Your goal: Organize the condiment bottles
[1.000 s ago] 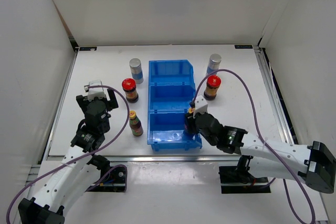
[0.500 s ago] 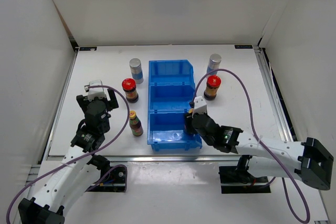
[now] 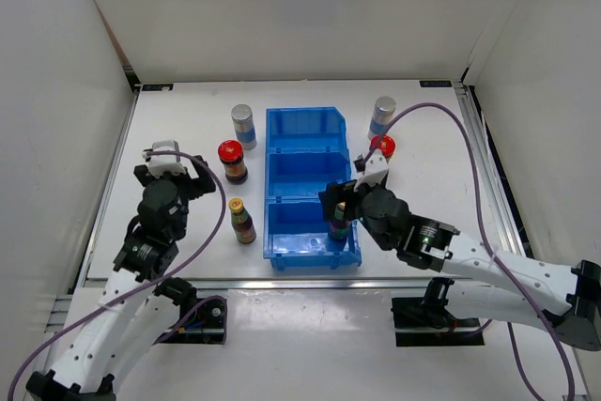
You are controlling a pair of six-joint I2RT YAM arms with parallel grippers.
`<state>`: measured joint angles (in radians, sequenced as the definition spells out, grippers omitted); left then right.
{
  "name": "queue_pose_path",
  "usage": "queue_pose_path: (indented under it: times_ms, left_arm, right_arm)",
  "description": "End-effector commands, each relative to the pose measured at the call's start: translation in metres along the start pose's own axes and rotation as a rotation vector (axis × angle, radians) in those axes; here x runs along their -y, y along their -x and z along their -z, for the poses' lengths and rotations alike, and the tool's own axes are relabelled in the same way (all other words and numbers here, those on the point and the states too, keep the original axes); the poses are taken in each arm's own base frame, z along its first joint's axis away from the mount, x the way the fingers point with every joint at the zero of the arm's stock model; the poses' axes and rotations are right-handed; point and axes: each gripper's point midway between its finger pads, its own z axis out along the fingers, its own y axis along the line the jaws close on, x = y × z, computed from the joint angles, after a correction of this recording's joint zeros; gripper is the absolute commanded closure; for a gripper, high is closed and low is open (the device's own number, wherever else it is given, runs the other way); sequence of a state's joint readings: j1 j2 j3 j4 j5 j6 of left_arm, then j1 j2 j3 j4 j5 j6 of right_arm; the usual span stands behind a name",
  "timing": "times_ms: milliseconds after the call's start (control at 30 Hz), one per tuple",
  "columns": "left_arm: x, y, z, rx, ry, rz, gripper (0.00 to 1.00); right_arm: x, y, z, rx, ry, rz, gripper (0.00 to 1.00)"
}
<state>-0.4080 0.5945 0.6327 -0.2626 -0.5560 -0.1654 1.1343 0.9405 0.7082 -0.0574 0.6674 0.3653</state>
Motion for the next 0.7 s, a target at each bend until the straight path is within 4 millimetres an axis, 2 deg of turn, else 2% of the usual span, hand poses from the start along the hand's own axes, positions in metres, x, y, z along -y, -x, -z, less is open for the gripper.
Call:
queue_pose_path:
  times_ms: [0,67,100,133,167,200,233,333,400,467,533,667]
  left_arm:
    - [0.03,0.025,0.022,0.049,-0.221,0.006,0.0]
    - [0.052,0.023,0.037,0.044,-0.375,0.023,0.0]
    - [0.059,0.015,0.04,0.018,-0.415,0.072,0.0]
    - [0.064,0.008,0.045,-0.005,-0.448,0.095,0.0]
    - [0.07,0.007,0.053,-0.008,-0.496,0.126,0.0]
    - [0.072,-0.008,0.053,-0.044,-0.5,0.164,0.0]
    - [0.072,-0.013,0.052,-0.047,-0.5,0.182,0.0]
    - [0.08,-0.006,0.055,0.011,-0.557,0.184,0.0]
    - [0.082,-0.027,0.043,-0.058,-0.528,0.163,0.0]
    - [0.089,-0.03,0.04,-0.085,-0.545,0.154,0.0]
    - [0.094,-0.041,0.037,-0.114,-0.55,0.178,0.0]
    - [0.1,-0.047,0.037,-0.094,-0.57,0.202,0.0]
  right_arm:
    - [0.002,0.062,0.017,0.145,-0.015,-0.031,0.0]
    - [0.006,0.078,0.023,0.185,-0.027,-0.011,0.0]
    - [0.008,0.09,0.027,0.218,-0.028,-0.011,0.0]
    - [0.01,0.09,0.027,0.217,-0.034,0.036,0.0]
    - [0.01,0.099,0.031,0.24,-0.029,0.038,0.0]
    - [0.011,0.099,0.031,0.24,-0.031,0.053,0.0]
    - [0.011,0.099,0.031,0.24,-0.032,0.062,0.0]
    - [0.012,0.097,0.031,0.233,-0.035,0.077,0.0]
    - [0.012,0.089,0.03,0.221,-0.026,0.061,0.0]
    - [0.013,0.081,0.028,0.207,-0.029,0.062,0.0]
    - [0.013,0.08,0.029,0.213,-0.026,0.049,0.0]
    - [0.013,0.08,0.029,0.213,-0.026,0.049,0.0]
